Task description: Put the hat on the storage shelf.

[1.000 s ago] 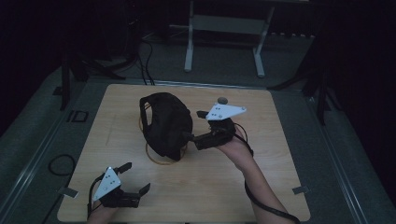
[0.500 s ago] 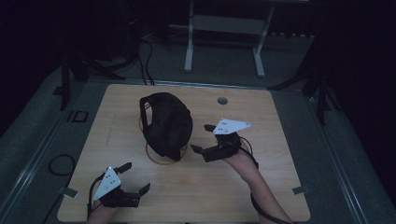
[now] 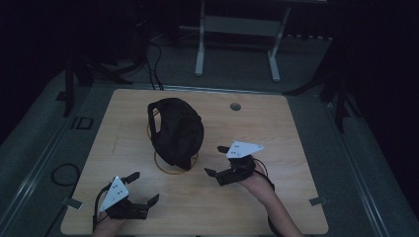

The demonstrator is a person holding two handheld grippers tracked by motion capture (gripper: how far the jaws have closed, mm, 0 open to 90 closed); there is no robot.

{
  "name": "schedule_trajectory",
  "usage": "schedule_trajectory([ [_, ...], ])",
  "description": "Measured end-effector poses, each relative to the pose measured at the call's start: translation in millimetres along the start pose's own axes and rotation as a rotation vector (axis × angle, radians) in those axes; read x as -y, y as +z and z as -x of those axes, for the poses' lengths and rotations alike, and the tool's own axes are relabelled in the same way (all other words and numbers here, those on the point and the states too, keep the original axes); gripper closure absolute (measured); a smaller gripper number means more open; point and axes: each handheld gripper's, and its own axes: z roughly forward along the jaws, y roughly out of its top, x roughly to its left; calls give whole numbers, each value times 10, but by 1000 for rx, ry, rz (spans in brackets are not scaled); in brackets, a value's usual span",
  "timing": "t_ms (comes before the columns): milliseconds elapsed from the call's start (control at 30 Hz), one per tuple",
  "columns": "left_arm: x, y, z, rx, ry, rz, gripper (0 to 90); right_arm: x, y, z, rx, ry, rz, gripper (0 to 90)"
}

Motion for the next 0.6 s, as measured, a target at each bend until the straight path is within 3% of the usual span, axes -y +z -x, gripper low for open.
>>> schedule_trajectory([
  [167,8,8,-4,0,-1,-10,9,127,44,-64,-32,-26,-31,132],
  [267,9,5,-10,1,0,-10,8,199,46,-85,-41,-16,-10,134],
  [433,17,12,-13,4,-3,-17,9,296,33,-106,-34,-45,15,138],
  [600,23,18,-14,7,-2,-20,9,388,19,-100,-30,-38,0,137],
])
